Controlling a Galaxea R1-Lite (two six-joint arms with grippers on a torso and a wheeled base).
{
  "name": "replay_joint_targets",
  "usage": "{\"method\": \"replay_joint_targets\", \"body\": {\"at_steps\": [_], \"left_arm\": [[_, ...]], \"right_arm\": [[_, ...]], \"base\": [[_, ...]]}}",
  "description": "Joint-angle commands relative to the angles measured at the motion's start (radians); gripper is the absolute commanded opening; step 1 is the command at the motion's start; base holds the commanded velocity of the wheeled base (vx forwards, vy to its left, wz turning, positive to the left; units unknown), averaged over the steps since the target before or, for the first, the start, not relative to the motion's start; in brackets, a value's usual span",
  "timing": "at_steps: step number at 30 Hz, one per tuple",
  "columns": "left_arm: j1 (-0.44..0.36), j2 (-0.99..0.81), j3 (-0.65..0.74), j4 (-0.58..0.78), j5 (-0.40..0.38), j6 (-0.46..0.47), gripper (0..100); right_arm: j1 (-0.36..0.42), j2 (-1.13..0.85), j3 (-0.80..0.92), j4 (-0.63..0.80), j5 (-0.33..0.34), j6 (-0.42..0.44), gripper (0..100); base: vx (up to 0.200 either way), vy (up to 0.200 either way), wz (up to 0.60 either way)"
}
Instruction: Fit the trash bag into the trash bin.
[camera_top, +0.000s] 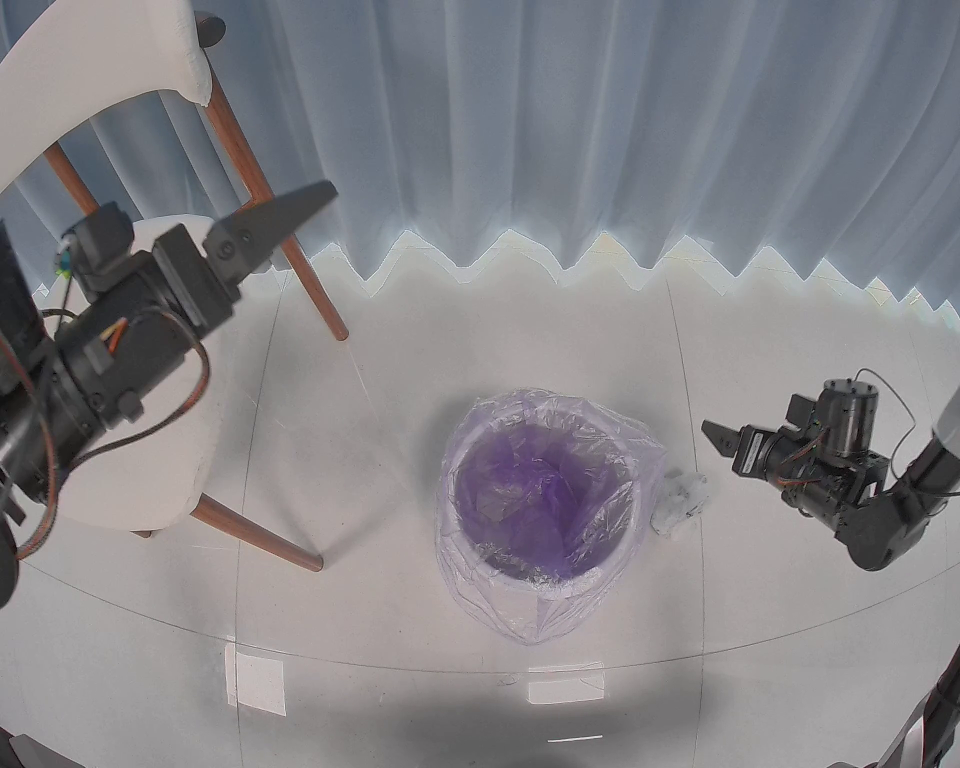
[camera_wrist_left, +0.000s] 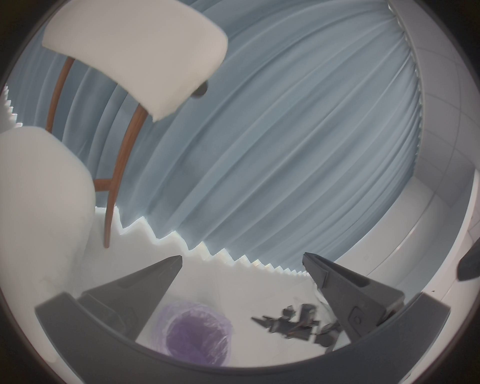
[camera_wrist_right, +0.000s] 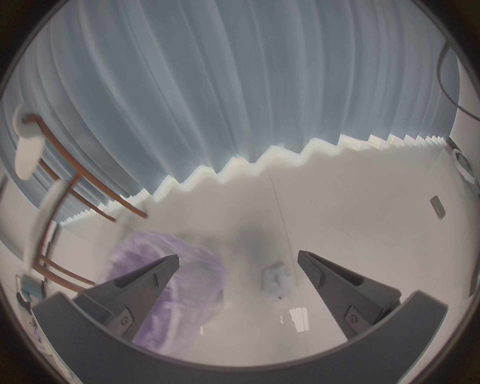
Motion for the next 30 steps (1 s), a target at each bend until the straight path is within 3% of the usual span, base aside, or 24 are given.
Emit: {"method": "replay_joint_targets", "body": {"at_steps": [1,7,12,17,30], "left_arm": [[0.068,-0.155,0.009,0.019,-0.141,-0.064,100],[0.069,-0.160,0.009,0.018,-0.155,-0.085,100],[0.075,-0.166,0.012,0.016,-0.152,-0.084,100],[0.077,-0.172,0.014,0.010,-0.155,-0.085,100],[0.075,-0.181,0.020,0.018,-0.153,-0.084,100]], "right_arm": [[-0.072,0.413,-0.179,-0.011,-0.031,-0.065,100],[-0.072,0.468,-0.304,0.047,-0.039,-0.066,100],[-0.073,0.506,-0.477,0.207,-0.044,-0.066,100],[-0.075,0.585,-0.647,0.282,-0.087,-0.071,100],[-0.116,0.853,-1.029,0.375,-0.099,-0.080,100]], "base": [[0.000,0.000,0.00],[-0.133,0.000,0.00],[-0.200,0.000,0.00],[0.000,0.000,0.00],[0.000,0.000,0.00]]}}
